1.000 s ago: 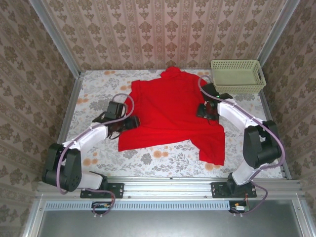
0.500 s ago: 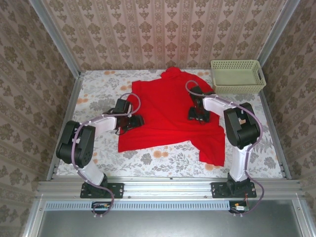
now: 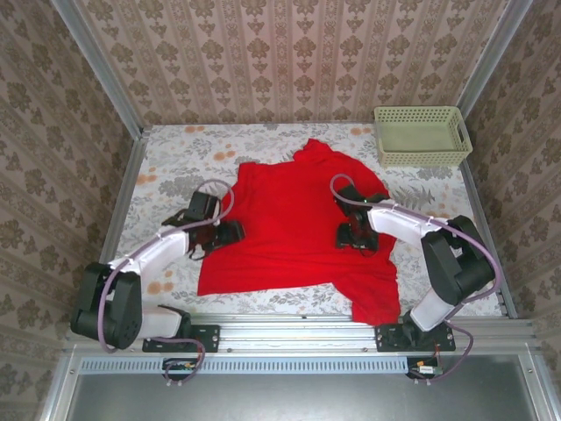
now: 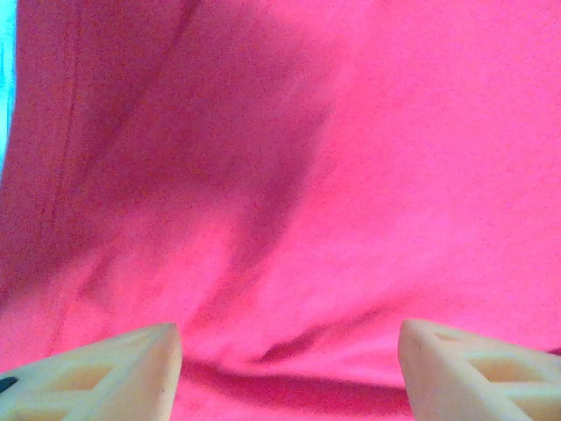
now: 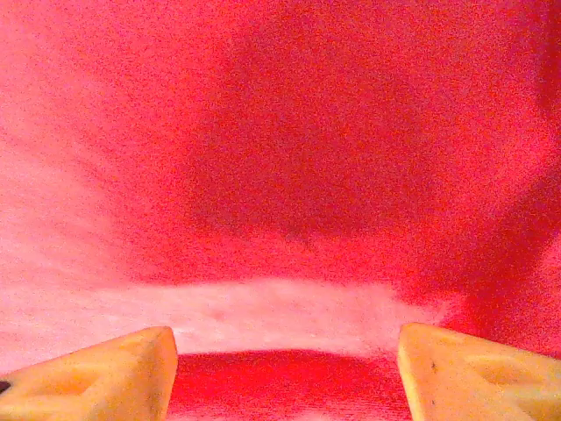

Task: Fold the inside-out t-shirt

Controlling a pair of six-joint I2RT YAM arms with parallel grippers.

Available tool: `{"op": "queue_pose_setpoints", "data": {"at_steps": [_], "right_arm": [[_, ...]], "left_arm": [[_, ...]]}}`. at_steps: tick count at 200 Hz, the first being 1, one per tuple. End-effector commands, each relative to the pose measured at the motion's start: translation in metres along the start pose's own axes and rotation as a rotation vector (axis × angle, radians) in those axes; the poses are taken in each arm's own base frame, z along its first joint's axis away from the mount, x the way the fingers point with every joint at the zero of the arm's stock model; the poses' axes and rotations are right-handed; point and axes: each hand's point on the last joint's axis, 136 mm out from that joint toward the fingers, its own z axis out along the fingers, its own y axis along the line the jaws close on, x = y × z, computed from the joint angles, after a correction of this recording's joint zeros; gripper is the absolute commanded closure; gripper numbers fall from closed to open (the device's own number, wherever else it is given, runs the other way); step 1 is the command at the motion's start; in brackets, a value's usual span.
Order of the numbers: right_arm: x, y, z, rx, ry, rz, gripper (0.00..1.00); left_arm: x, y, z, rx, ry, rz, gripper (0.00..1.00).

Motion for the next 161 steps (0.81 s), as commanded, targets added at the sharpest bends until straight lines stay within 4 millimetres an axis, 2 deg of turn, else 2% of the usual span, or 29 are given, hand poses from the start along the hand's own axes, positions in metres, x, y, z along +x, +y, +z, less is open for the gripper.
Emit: {"op": "queue_pose_setpoints", "data": {"at_steps": [1, 15, 31, 59, 81, 108, 132, 161], "right_arm": [[-0.046, 0.013, -0.029, -0.006, -0.115, -0.019, 0.31], [-0.068, 0.021, -0.038, -0.016, -0.159, -0.021, 0.31], [-0.09, 0.031, -0.047, -0.037, -0.199, -0.034, 0.31], [-0.121, 0.041, -0.055, -0.036, -0.257, -0.061, 0.29], [-0.147, 0.045, -0.054, -0.047, -0.289, -0.064, 0.28], [-0.183, 0.051, -0.046, -0.064, -0.323, -0.067, 0.28], [-0.213, 0.054, -0.032, -0.045, -0.332, -0.085, 0.28], [-0.242, 0.049, -0.013, -0.004, -0.323, -0.09, 0.28]], "left_arm": [[-0.071, -0.02, -0.011, -0.006, -0.105, 0.036, 0.33], [-0.109, -0.02, 0.001, 0.0, -0.123, -0.005, 0.34], [-0.143, -0.013, 0.02, -0.034, -0.142, -0.03, 0.34], [-0.185, -0.018, 0.056, 0.008, -0.161, -0.045, 0.34], [-0.2, -0.021, 0.082, 0.028, -0.152, -0.043, 0.34], [-0.207, -0.02, 0.114, 0.046, -0.12, -0.048, 0.35], [-0.213, -0.022, 0.13, 0.068, -0.11, -0.044, 0.37], [-0.217, -0.026, 0.141, 0.099, -0.095, -0.034, 0.46]]}}
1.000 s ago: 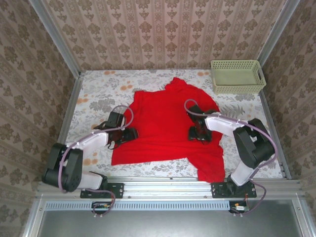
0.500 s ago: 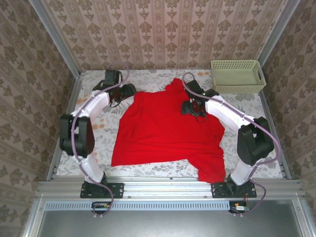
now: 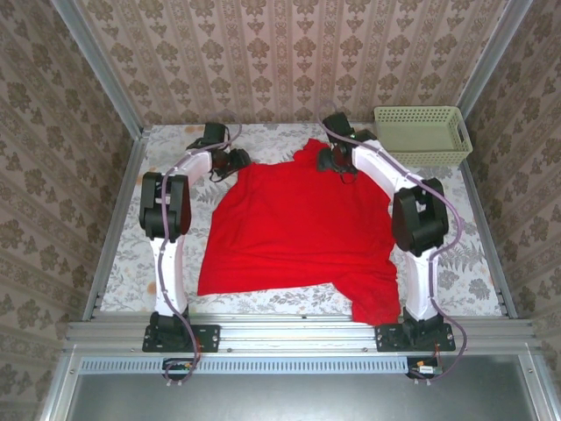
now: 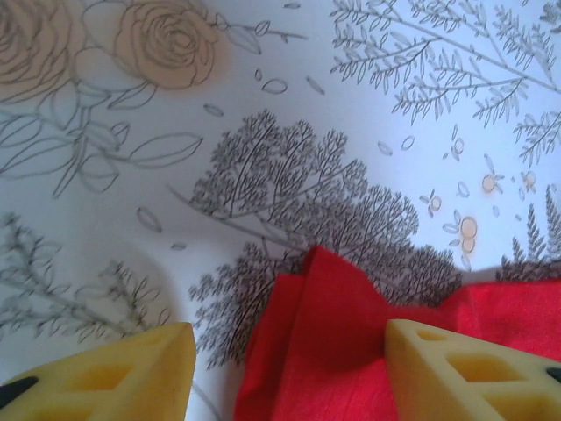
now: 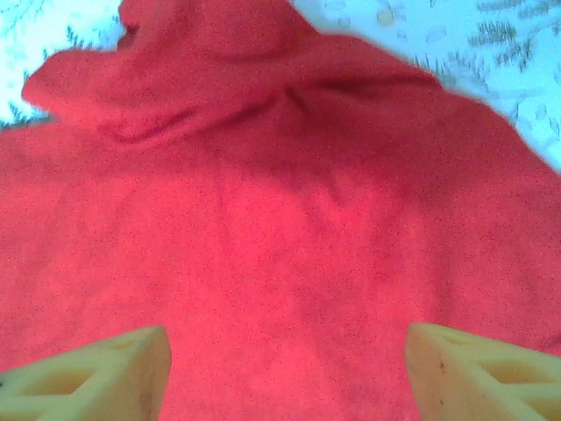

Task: Fold the inside-out t-shirt

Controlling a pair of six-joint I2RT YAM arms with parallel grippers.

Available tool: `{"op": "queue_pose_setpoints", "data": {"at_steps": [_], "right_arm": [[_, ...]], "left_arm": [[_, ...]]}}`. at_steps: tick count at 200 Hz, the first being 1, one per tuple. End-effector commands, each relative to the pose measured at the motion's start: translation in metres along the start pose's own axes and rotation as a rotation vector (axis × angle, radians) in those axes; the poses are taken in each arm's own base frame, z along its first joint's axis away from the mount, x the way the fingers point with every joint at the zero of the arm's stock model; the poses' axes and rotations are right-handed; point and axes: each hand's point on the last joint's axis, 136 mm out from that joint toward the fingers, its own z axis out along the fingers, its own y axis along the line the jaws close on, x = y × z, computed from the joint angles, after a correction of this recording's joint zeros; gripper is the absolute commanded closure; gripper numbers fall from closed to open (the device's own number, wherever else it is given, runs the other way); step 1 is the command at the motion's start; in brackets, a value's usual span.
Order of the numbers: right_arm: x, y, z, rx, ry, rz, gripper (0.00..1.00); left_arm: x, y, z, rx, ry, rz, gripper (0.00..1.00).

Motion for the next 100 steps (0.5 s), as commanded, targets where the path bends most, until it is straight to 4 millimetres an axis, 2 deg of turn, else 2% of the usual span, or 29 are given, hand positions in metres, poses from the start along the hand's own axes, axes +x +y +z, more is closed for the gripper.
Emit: {"op": "queue_pose_setpoints", "data": {"at_steps": [1, 33, 53, 78, 100], "right_arm": [[-0.014, -0.01, 0.017, 0.05, 0.008, -0.045, 0.28], [-0.031, -0.027, 0.039, 0.102, 0.013, -0.037, 0.28], [-0.033, -0.035, 0.058, 0.121, 0.05, -0.039, 0.28], [-0.035, -0.031, 0.078, 0.107, 0.064, -0.079, 0.28], [-0.034, -0.026, 0.091, 0.088, 0.088, -0.101, 0.27]], "left_arm": [[-0.01, -0.017, 0.001, 0.065, -0.005, 0.037, 0.47], [-0.011, -0.022, 0.002, 0.084, -0.002, 0.041, 0.58], [-0.011, -0.022, 0.002, 0.083, -0.001, 0.047, 0.66], [-0.011, -0.022, -0.001, 0.087, 0.004, 0.044, 0.8], [-0.011, -0.025, -0.009, 0.093, 0.001, 0.042, 0.88]]}}
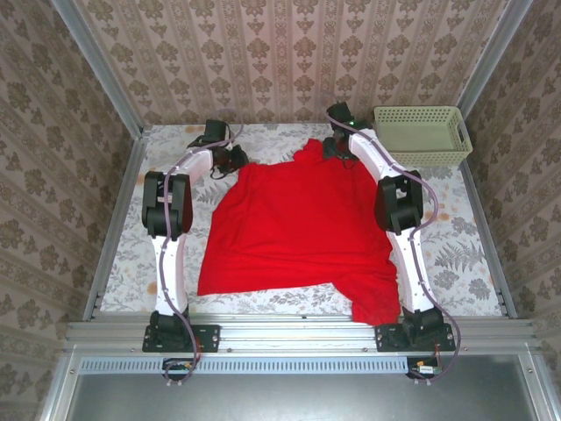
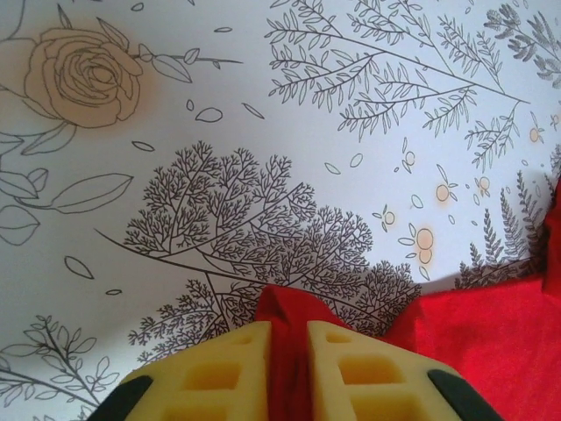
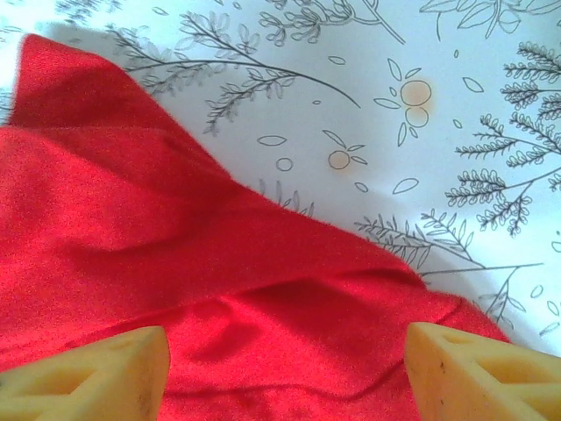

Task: Fold the inside-out t-shirt

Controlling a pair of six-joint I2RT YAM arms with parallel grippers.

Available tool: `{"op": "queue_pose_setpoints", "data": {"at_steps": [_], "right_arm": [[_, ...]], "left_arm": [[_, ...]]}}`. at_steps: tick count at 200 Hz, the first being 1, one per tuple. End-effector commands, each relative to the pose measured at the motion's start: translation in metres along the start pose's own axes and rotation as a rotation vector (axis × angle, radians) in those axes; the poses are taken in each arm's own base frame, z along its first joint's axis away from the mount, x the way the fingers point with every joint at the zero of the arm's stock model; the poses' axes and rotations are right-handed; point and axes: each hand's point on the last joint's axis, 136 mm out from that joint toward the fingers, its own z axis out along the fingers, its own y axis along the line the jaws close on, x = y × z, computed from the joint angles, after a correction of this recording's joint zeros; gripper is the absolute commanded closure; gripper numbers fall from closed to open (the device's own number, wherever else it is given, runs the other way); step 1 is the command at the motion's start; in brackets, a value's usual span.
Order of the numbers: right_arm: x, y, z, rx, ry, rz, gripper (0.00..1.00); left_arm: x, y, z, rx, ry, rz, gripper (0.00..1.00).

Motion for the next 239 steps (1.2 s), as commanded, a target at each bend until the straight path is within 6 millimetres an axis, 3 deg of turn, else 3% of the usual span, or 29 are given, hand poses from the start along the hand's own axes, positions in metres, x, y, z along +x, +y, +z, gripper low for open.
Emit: {"op": "queue_pose_setpoints", "data": {"at_steps": [1, 19, 28, 60, 77, 115, 139, 162, 180, 201, 224, 232, 239], "right_arm": [[0.011, 0.004, 0.011, 0.003, 0.065, -0.07, 0.26], [0.013, 0.006, 0.021, -0.002, 0.083, -0.079, 0.27], [0.014, 0.005, 0.025, -0.005, 0.091, -0.076, 0.33], [0.009, -0.004, 0.021, -0.024, 0.092, -0.027, 0.84], [0.001, -0.007, 0.005, -0.02, 0.065, -0.038, 1.0], [-0.012, -0.017, -0.053, -0.028, -0.038, -0.021, 1.0], [0.003, -0.027, -0.094, -0.027, -0.083, 0.003, 1.0], [0.045, -0.039, -0.124, -0.014, -0.098, 0.03, 1.0], [0.088, -0.042, -0.143, -0.027, -0.086, 0.053, 1.0], [0.16, -0.045, -0.155, 0.009, -0.039, 0.021, 1.0], [0.259, -0.045, -0.151, 0.014, 0.096, 0.042, 1.0], [0.297, -0.046, -0.142, 0.011, 0.182, 0.064, 0.95], [0.317, -0.046, -0.144, -0.014, 0.211, 0.094, 0.89]], "left_arm": [[-0.006, -0.012, -0.012, 0.03, -0.009, 0.015, 0.88], [-0.009, -0.017, -0.023, 0.041, -0.02, 0.016, 0.93], [-0.01, -0.019, -0.03, 0.045, -0.029, 0.016, 0.95], [-0.02, -0.026, -0.066, 0.068, -0.074, 0.009, 1.0], [-0.024, -0.027, -0.088, 0.068, -0.105, 0.018, 1.0], [-0.022, -0.024, -0.135, 0.056, -0.153, 0.028, 1.0], [-0.004, -0.015, -0.166, 0.033, -0.184, 0.024, 1.0], [0.031, -0.002, -0.189, 0.006, -0.192, 0.008, 1.0], [0.075, 0.013, -0.195, -0.002, -0.154, -0.036, 1.0], [0.141, 0.027, -0.19, -0.01, -0.062, -0.048, 1.0], [0.217, 0.056, -0.184, -0.064, 0.053, -0.084, 1.0], [0.239, 0.069, -0.183, -0.083, 0.084, -0.112, 0.98], [0.255, 0.079, -0.182, -0.097, 0.105, -0.135, 0.94]]}}
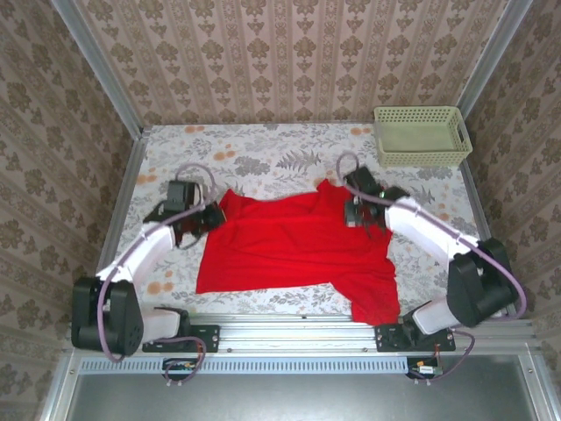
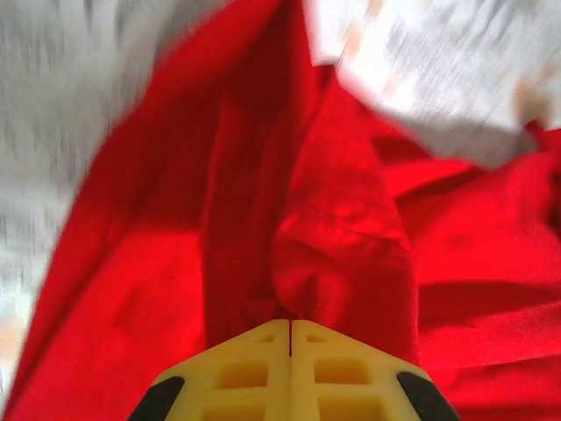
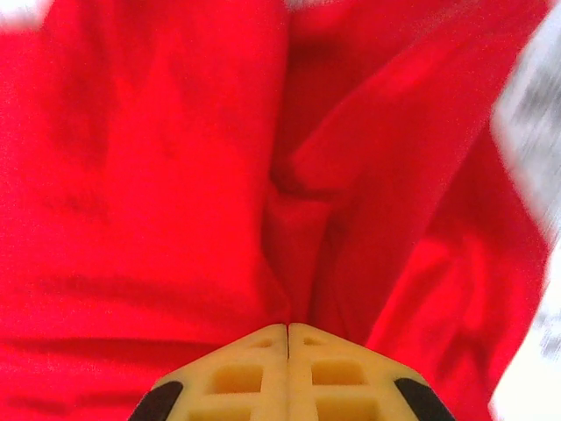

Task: Fold the inside-out t-shirt

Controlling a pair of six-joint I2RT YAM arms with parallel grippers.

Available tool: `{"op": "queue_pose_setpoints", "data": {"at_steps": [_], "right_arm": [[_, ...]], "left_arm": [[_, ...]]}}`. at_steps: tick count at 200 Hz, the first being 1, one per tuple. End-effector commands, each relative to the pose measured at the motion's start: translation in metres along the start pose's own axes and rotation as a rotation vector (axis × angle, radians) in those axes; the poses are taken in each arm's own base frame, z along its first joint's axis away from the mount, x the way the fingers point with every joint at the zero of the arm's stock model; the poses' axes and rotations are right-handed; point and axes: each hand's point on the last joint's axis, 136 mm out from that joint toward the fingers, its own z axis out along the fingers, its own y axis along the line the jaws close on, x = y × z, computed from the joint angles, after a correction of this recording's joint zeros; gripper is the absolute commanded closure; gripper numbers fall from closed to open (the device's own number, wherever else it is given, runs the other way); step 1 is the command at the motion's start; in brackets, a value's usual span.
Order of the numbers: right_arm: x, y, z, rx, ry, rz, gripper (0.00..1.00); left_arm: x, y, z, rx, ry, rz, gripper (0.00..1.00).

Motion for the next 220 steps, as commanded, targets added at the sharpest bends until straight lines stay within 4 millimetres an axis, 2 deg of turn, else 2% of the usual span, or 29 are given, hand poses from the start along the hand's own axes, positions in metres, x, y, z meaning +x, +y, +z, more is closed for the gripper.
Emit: {"op": "queue_pose_setpoints", "data": {"at_steps": [1, 11, 22, 33, 44, 57, 72, 88, 103, 134, 167, 188, 220], "right_arm": [[0.079, -0.013, 0.014, 0.031, 0.15, 0.139, 0.88], [0.098, -0.015, 0.017, 0.018, 0.185, 0.151, 0.77], [0.097, -0.02, 0.012, 0.036, 0.171, 0.14, 0.69], [0.079, -0.02, 0.0, 0.034, 0.122, 0.104, 0.62], [0.056, -0.02, -0.015, 0.04, 0.063, 0.071, 0.54], [0.03, -0.017, -0.027, 0.036, 0.007, 0.054, 0.49], [0.005, -0.013, -0.032, 0.022, -0.026, 0.057, 0.48], [-0.015, -0.01, -0.027, 0.021, -0.031, 0.071, 0.47], [-0.027, -0.005, -0.01, 0.006, 0.005, 0.097, 0.47], [-0.049, 0.006, 0.013, -0.033, 0.026, 0.116, 0.49], [-0.056, 0.006, 0.03, -0.027, 0.048, 0.132, 0.49], [-0.052, 0.004, 0.039, -0.023, 0.069, 0.139, 0.5], [-0.046, 0.003, 0.045, -0.019, 0.084, 0.141, 0.51]], "left_arm": [[0.051, 0.037, 0.003, -0.079, 0.075, -0.095, 0.93], [0.066, 0.047, 0.005, -0.087, 0.091, -0.115, 0.83], [0.071, 0.051, 0.005, -0.089, 0.097, -0.116, 0.77], [0.069, 0.05, 0.004, -0.09, 0.09, -0.106, 0.73], [0.059, 0.045, 0.002, -0.083, 0.068, -0.09, 0.67], [0.044, 0.038, -0.001, -0.077, 0.038, -0.062, 0.61], [0.029, 0.033, -0.004, -0.087, 0.012, -0.039, 0.58], [0.018, 0.03, -0.003, -0.091, -0.005, -0.018, 0.55], [0.017, 0.029, 0.001, -0.089, 0.008, -0.008, 0.54], [0.023, 0.028, 0.01, -0.089, 0.054, 0.018, 0.53], [0.033, 0.021, 0.016, -0.099, 0.095, 0.074, 0.53], [0.037, 0.016, 0.019, -0.104, 0.105, 0.106, 0.53], [0.028, 0.015, 0.014, -0.146, 0.071, 0.145, 0.55]]}}
